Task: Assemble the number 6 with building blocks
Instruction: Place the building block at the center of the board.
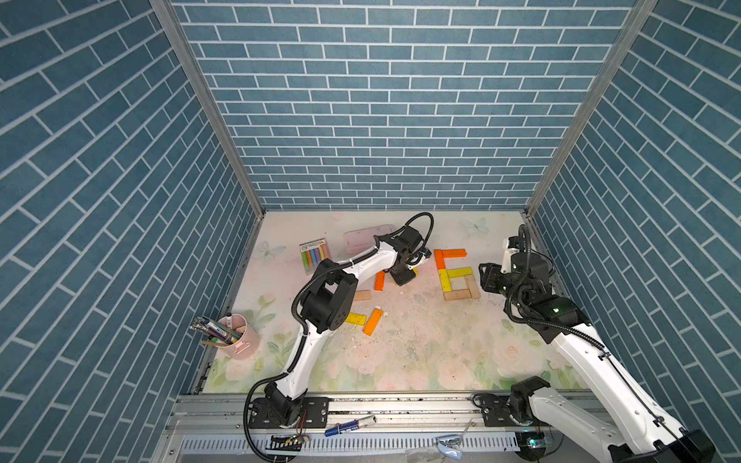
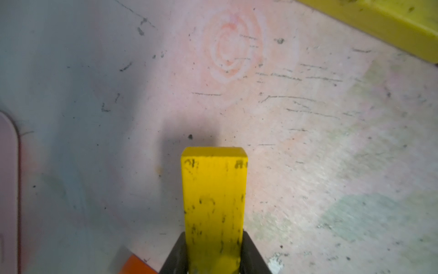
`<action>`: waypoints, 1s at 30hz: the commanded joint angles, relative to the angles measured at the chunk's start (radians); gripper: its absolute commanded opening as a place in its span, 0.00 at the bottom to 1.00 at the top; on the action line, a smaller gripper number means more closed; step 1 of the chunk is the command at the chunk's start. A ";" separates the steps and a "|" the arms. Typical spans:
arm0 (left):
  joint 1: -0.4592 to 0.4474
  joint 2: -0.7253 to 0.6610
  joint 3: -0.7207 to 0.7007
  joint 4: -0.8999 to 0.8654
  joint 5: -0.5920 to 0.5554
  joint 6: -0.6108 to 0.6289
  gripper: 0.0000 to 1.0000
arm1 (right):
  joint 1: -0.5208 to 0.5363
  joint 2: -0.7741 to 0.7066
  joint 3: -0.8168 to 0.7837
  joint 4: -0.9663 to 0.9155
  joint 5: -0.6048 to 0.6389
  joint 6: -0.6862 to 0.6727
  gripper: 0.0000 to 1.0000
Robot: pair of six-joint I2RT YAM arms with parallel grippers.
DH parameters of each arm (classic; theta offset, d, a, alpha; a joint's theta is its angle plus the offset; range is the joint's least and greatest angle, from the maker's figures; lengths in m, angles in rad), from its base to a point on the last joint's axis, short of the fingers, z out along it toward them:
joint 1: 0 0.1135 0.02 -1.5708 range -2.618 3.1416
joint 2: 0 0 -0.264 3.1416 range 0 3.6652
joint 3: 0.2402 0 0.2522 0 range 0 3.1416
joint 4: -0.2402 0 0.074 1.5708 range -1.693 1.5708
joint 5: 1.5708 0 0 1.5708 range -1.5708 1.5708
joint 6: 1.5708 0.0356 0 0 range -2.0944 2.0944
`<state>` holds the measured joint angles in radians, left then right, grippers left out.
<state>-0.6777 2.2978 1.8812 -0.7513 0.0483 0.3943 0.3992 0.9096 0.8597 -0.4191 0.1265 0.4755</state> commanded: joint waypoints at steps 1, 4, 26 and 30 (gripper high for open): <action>-0.003 0.024 0.029 -0.031 -0.026 0.016 0.37 | 0.004 -0.005 -0.010 -0.031 -0.006 0.038 0.46; -0.005 0.027 0.040 -0.037 -0.042 0.014 0.41 | 0.003 -0.009 -0.008 -0.036 -0.008 0.033 0.45; 0.241 -0.580 -0.159 -0.005 0.191 -0.304 0.85 | 0.085 0.229 0.127 -0.007 -0.115 -0.144 0.49; 0.302 -0.763 -0.327 0.020 0.191 -0.382 0.92 | 0.158 0.377 0.127 0.059 -0.119 -0.152 0.49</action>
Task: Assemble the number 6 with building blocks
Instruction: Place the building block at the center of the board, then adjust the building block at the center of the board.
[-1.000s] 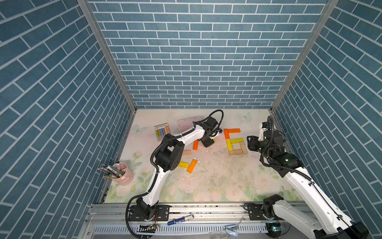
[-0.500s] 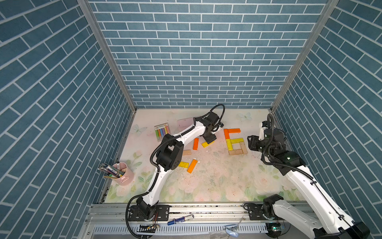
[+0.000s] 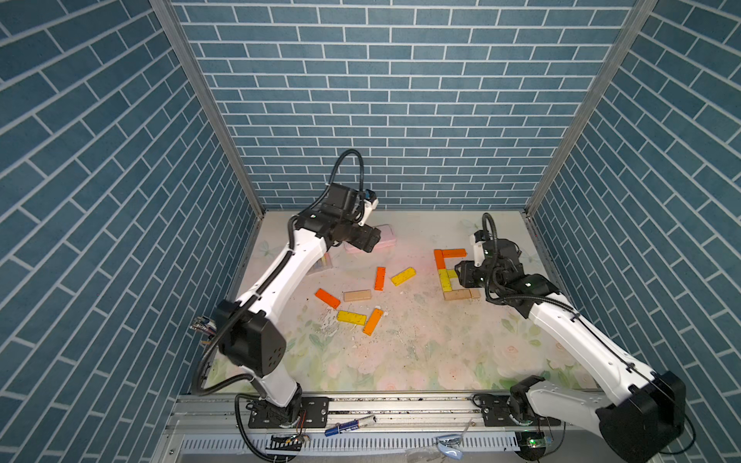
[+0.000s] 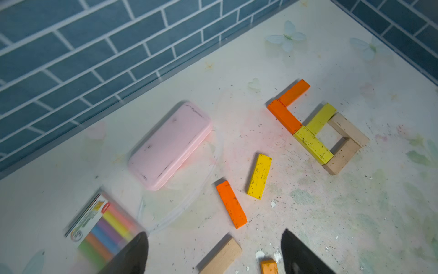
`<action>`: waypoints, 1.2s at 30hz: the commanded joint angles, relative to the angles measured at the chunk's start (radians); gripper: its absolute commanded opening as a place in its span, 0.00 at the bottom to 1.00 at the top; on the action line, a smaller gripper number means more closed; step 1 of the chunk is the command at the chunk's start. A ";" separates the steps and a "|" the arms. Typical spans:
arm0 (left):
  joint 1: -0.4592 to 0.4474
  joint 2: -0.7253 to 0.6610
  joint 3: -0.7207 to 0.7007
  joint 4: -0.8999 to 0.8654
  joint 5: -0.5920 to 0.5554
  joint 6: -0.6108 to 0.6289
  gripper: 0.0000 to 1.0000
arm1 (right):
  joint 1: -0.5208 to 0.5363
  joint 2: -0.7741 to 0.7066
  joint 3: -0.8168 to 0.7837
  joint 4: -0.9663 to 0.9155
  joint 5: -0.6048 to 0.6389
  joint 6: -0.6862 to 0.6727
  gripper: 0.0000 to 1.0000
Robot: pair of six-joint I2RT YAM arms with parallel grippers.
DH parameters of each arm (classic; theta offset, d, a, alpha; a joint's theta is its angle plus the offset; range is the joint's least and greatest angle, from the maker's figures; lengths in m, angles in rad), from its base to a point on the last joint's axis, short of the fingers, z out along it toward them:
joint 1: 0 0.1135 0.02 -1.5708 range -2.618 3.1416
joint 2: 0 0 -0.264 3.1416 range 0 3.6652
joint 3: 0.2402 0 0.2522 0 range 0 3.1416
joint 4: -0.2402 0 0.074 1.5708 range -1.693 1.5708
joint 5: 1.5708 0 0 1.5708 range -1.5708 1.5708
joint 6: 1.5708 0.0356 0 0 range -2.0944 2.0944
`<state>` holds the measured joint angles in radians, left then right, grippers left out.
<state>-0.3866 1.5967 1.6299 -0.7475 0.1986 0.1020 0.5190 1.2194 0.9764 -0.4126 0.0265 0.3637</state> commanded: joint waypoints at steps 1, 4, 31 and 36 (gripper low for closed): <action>0.019 -0.100 -0.110 0.012 0.037 -0.108 0.94 | 0.058 0.113 0.012 0.075 -0.019 -0.037 0.49; 0.027 -0.203 -0.254 0.045 0.044 -0.165 0.97 | 0.107 0.251 0.044 0.120 -0.024 -0.023 0.49; 0.096 -0.312 -0.455 0.201 0.119 -0.288 0.99 | 0.220 0.753 0.287 0.214 -0.016 0.138 0.25; 0.105 -0.308 -0.461 0.209 0.139 -0.296 0.99 | 0.222 0.806 0.348 0.214 -0.014 0.133 0.21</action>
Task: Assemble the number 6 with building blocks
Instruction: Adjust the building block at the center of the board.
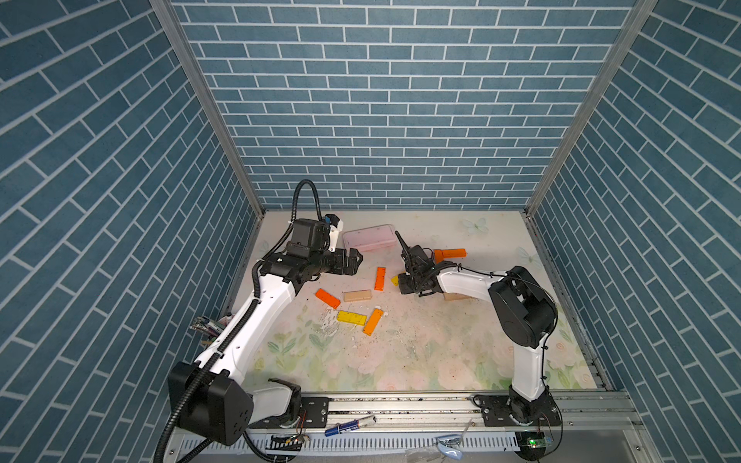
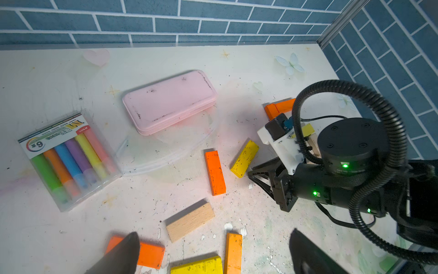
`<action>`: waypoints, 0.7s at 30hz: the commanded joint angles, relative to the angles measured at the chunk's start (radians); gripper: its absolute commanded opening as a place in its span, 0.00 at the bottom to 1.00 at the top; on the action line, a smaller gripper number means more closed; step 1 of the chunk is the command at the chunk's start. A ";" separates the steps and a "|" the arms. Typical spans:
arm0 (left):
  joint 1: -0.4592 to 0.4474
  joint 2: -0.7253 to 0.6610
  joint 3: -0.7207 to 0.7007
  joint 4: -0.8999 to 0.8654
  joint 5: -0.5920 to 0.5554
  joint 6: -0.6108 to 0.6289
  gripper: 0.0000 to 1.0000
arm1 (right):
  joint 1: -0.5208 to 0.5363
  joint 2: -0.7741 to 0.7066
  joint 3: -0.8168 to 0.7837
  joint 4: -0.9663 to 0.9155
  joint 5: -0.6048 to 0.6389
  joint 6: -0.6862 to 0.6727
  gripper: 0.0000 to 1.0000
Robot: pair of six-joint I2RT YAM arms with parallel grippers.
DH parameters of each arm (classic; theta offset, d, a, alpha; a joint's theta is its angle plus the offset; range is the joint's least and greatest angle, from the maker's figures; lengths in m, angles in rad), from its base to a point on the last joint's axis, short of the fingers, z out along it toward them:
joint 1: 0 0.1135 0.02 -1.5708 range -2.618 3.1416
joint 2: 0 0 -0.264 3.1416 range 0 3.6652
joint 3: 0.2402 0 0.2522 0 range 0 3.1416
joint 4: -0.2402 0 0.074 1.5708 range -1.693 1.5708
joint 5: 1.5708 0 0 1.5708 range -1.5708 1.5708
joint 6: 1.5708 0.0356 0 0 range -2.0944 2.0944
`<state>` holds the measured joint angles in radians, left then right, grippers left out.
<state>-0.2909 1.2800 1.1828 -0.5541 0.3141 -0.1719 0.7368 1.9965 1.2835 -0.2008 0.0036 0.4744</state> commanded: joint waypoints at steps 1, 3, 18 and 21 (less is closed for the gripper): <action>0.010 0.009 -0.014 0.017 0.030 -0.020 0.99 | 0.004 0.039 0.054 0.001 0.011 0.018 0.21; 0.010 0.012 -0.012 0.016 0.033 -0.021 0.99 | 0.004 0.057 0.086 -0.009 0.022 0.005 0.20; 0.022 0.016 -0.019 0.027 0.030 -0.032 0.98 | 0.004 0.066 0.198 -0.062 0.031 -0.019 0.21; 0.025 0.016 -0.021 0.027 0.017 -0.036 0.98 | 0.004 0.031 0.173 -0.077 0.033 -0.018 0.21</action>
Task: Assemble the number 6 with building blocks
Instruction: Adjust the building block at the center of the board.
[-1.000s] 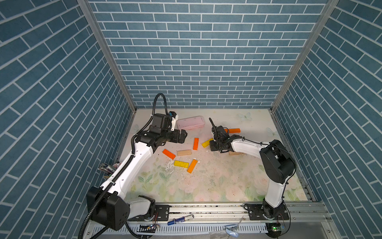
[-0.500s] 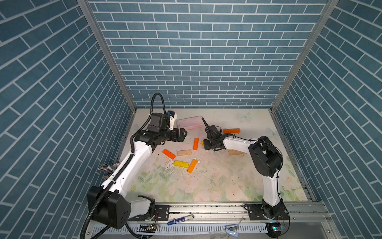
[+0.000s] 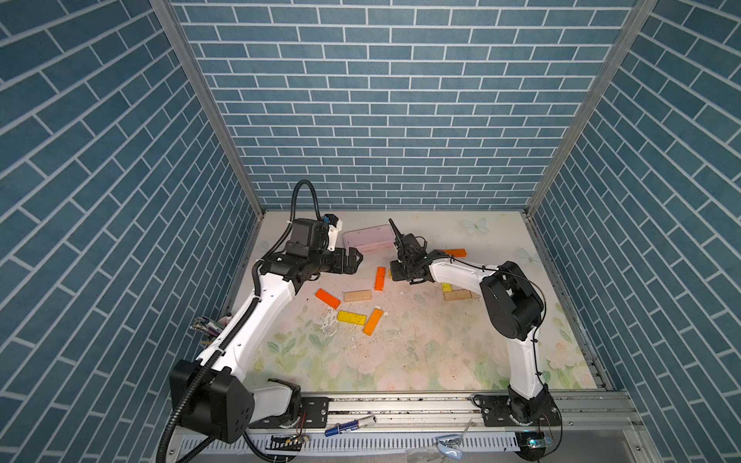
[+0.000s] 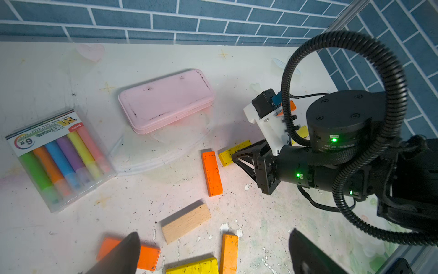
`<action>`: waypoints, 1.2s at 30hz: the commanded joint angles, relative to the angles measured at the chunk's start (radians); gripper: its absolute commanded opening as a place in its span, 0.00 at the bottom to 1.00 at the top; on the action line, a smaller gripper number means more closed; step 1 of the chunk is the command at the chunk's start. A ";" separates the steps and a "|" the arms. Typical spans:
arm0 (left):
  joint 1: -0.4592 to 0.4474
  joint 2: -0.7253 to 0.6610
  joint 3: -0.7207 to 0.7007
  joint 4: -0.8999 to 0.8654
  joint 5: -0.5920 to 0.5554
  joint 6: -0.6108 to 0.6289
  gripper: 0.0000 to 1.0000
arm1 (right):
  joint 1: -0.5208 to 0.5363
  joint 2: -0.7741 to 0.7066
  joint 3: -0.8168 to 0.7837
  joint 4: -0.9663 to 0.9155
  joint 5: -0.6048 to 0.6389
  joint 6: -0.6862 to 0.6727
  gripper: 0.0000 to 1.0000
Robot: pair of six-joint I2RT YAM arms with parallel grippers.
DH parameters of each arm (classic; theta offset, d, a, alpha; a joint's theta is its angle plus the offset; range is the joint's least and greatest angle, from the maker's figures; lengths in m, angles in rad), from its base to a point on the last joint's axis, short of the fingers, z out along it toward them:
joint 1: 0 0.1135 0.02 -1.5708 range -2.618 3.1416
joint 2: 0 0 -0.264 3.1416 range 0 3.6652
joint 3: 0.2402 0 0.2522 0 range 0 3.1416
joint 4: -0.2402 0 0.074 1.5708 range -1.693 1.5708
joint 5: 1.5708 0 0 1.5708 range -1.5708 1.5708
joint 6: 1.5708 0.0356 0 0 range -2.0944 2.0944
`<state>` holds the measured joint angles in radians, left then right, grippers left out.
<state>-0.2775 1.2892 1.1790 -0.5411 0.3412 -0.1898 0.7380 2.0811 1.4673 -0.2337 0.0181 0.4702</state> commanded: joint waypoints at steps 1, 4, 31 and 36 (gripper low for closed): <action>0.011 0.008 -0.018 0.014 -0.016 -0.019 0.98 | 0.003 -0.061 -0.021 -0.046 0.013 -0.011 0.21; 0.016 0.004 -0.018 0.013 -0.043 -0.027 0.98 | 0.007 -0.075 -0.059 -0.048 0.003 0.009 0.21; 0.049 0.007 -0.024 0.015 -0.083 -0.045 0.97 | 0.019 0.089 0.098 -0.085 0.020 0.034 0.19; 0.053 0.009 -0.022 0.014 -0.081 -0.045 0.97 | 0.019 0.046 0.093 -0.107 0.025 0.034 0.19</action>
<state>-0.2356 1.2892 1.1645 -0.5392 0.2630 -0.2180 0.7547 2.1548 1.5558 -0.2928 0.0219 0.4931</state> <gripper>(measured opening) 0.973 0.188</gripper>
